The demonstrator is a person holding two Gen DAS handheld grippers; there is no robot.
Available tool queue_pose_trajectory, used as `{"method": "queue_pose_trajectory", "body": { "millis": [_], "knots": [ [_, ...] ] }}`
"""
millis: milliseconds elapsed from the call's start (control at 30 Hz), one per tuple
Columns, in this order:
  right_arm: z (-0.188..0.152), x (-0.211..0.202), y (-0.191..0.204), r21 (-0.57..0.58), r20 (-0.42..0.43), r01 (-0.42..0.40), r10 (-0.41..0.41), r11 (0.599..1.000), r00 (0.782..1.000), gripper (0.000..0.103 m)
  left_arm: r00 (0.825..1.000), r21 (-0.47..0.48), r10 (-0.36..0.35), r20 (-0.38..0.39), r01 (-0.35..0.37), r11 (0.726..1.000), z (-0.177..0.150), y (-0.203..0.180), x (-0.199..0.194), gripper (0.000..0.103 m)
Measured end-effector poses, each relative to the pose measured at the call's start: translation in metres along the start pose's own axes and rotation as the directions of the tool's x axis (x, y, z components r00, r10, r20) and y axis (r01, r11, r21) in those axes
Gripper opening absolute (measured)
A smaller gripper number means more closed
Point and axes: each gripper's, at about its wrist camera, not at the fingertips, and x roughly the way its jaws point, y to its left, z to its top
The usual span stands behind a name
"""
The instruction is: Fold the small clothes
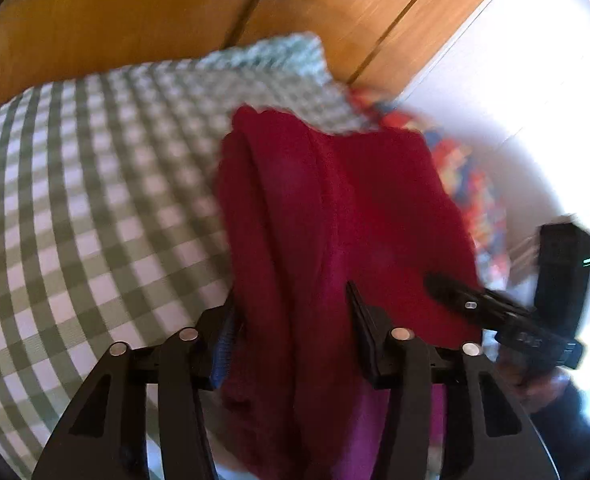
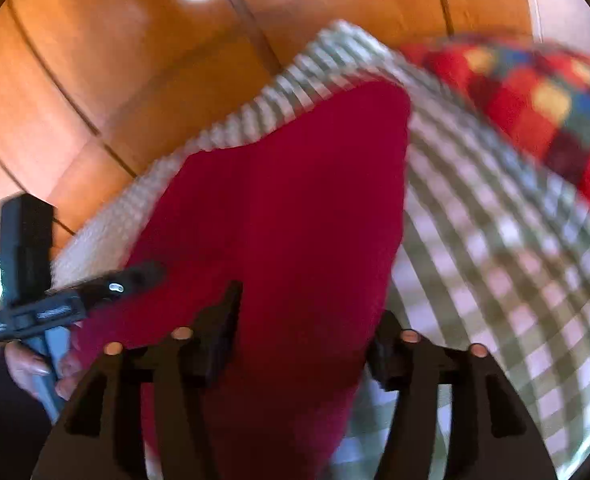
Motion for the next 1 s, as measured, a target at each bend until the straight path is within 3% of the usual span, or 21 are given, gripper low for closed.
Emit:
{"method": "queue_pose_trajectory", "body": {
  "millis": [33,67,167,233,300,333,400,467,500,533,600,667,833,900,933,1000],
  "knots": [
    [-0.003,0.0,-0.009,0.04,0.016,-0.003,0.003,0.999,1.0,0.086,1.0,-0.008,0.006,0.012,-0.006,1.0,-0.002,0.005,0.001,0.068],
    [-0.005,-0.002,-0.016,0.066,0.022,-0.001,-0.001,0.998,1.0,0.092,1.0,-0.016,0.005,0.021,-0.005,1.0,-0.002,0.006,-0.002,0.068],
    [-0.007,-0.013,-0.02,0.073,0.052,0.032,-0.035,0.997,0.998,0.098,0.995,0.022,0.072,0.062,-0.074,0.997,-0.008,-0.001,-0.024,0.07],
    [-0.006,-0.033,-0.011,0.03,0.106,0.104,-0.106,0.994,0.989,0.098,0.98,0.076,0.151,0.128,-0.161,0.984,-0.021,-0.014,-0.045,0.07],
    [-0.007,-0.055,0.002,0.001,0.174,0.172,-0.17,0.985,0.97,0.098,0.942,0.106,0.228,0.246,-0.26,0.96,-0.024,-0.032,-0.067,0.07],
    [-0.01,-0.069,0.008,-0.007,0.21,0.187,-0.181,0.982,0.961,0.096,0.933,0.112,0.231,0.277,-0.27,0.956,-0.023,-0.041,-0.073,0.07],
    [-0.007,-0.08,0.022,-0.03,0.253,0.179,-0.166,0.983,0.953,0.077,0.919,0.135,0.216,0.331,-0.272,0.953,-0.027,-0.053,-0.082,0.067],
    [-0.015,-0.088,0.045,-0.075,0.259,0.171,-0.146,0.982,0.955,0.054,0.926,0.18,0.191,0.325,-0.258,0.949,-0.031,-0.065,-0.081,0.054],
    [-0.017,-0.087,0.05,-0.086,0.251,0.157,-0.131,0.984,0.959,0.05,0.931,0.196,0.197,0.306,-0.265,0.944,-0.033,-0.069,-0.075,0.052],
    [-0.023,-0.085,0.056,-0.103,0.225,0.132,-0.107,0.986,0.968,0.045,0.936,0.203,0.206,0.285,-0.269,0.942,-0.034,-0.07,-0.068,0.043],
    [-0.027,-0.07,0.066,-0.127,0.187,0.135,-0.11,0.983,0.976,0.045,0.95,0.173,0.224,0.216,-0.263,0.949,-0.036,-0.063,-0.049,0.038],
    [-0.035,-0.042,0.074,-0.138,0.126,0.183,-0.167,0.973,0.978,0.045,0.95,0.151,0.253,0.183,-0.281,0.948,-0.04,-0.053,-0.033,0.038],
    [-0.037,-0.028,0.075,-0.125,0.141,0.247,-0.229,0.961,0.963,0.051,0.944,0.134,0.268,0.19,-0.295,0.946,-0.045,-0.054,-0.037,0.038],
    [-0.036,-0.032,0.077,-0.123,0.15,0.278,-0.259,0.953,0.954,0.059,0.937,0.131,0.278,0.212,-0.309,0.942,-0.047,-0.06,-0.047,0.038],
    [-0.036,-0.036,0.078,-0.112,0.157,0.291,-0.272,0.95,0.949,0.064,0.933,0.13,0.282,0.222,-0.315,0.94,-0.049,-0.063,-0.052,0.039],
    [-0.036,-0.043,0.077,-0.09,0.165,0.282,-0.265,0.955,0.95,0.065,0.924,0.122,0.287,0.253,-0.325,0.938,-0.055,-0.07,-0.066,0.046]
  ]
}}
